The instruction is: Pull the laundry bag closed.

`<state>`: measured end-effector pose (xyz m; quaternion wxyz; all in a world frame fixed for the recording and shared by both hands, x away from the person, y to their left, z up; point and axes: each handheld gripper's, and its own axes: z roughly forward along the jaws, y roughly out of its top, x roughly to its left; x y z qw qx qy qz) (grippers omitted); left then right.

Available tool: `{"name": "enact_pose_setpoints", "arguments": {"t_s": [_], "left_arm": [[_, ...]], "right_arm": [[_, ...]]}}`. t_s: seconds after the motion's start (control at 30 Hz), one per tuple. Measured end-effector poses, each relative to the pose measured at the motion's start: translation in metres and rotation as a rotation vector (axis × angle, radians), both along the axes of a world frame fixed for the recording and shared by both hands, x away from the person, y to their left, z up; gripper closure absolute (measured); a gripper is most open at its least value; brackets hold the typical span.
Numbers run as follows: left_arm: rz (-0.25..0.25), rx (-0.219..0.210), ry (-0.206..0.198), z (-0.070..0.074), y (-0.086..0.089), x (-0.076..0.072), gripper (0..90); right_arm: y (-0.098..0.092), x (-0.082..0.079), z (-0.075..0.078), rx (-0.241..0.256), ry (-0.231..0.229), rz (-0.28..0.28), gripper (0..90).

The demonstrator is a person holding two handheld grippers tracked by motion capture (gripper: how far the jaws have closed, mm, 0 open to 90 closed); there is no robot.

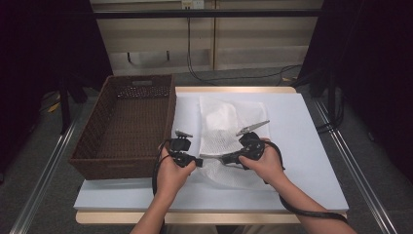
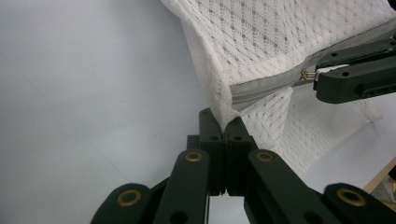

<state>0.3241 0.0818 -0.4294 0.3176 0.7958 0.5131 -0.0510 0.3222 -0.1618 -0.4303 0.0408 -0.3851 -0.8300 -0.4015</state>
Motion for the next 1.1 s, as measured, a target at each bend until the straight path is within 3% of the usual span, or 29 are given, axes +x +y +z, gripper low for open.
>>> {"name": "enact_pose_setpoints", "arguments": {"t_s": [0.17,0.27,0.43,0.53,0.6,0.8,1.1], "left_arm": [[0.009,0.001,0.002,0.000,0.002,0.000,89.4],[0.001,0.001,0.001,0.000,0.001,0.000,89.4],[0.002,0.002,0.001,0.001,0.000,-0.001,89.3],[0.005,0.028,-0.004,0.001,0.001,0.000,89.4],[0.004,0.014,0.003,0.000,0.001,-0.001,89.4],[0.008,0.027,-0.004,0.000,0.000,-0.001,89.4],[-0.005,0.027,0.010,-0.002,-0.002,-0.001,89.4]], "right_arm": [[-0.004,-0.003,-0.003,-0.006,0.004,-0.010,86.8],[-0.008,-0.003,-0.005,0.026,0.017,-0.013,86.8],[-0.009,-0.004,-0.004,0.020,0.010,-0.018,86.8],[-0.010,-0.005,-0.005,0.011,0.007,-0.025,86.8],[-0.013,-0.004,-0.006,0.017,0.012,-0.029,86.8],[-0.015,-0.007,-0.007,0.039,0.031,-0.038,86.8],[-0.017,-0.010,-0.008,0.037,0.026,-0.053,86.8]]}}
